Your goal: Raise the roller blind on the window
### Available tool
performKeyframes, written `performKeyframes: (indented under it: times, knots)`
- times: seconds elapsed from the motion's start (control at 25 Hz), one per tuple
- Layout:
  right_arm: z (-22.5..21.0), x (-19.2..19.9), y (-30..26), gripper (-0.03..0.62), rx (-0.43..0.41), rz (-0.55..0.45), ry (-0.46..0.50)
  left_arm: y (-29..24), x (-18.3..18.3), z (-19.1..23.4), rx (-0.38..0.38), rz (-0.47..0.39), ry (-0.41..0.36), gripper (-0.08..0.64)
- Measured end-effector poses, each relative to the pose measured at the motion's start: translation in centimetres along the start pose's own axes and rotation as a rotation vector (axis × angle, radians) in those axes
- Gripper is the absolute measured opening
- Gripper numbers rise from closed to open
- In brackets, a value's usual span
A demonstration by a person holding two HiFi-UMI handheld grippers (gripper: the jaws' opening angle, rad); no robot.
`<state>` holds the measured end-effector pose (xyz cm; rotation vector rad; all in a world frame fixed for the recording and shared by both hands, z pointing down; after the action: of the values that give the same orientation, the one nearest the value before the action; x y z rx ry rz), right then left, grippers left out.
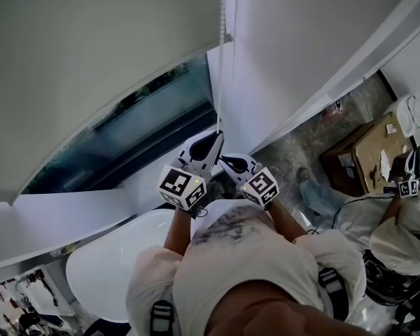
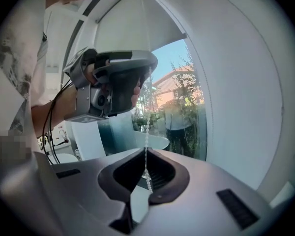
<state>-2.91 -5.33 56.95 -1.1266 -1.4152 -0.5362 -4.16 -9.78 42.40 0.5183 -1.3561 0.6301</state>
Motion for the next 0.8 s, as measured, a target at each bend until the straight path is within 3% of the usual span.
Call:
performKeyframes:
  times: [0.56,0.8]
  knots:
    - [0.6,-11.4,5.2,0.066,0.049,-0.201,0.045,0.3,0.1,-0.6,0.004,-0.008,-0.008,0.008]
    - [1.2,-17.3,6.7,0.076,0.057,-0.256,0.121,0.1,0.1,-0.8,0.006,-0.01,-0.011,0.008]
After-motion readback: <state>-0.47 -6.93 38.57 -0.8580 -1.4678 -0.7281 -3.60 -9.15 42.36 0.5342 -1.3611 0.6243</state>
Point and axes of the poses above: the fingertips, and each gripper's own axes: y backward along the fingers, z to its left, x out of its underside, the point moved 1 cm from there along y, backward along the fingers, and after that the axes turned 4 degrees about -y, right-handed, at the moved point
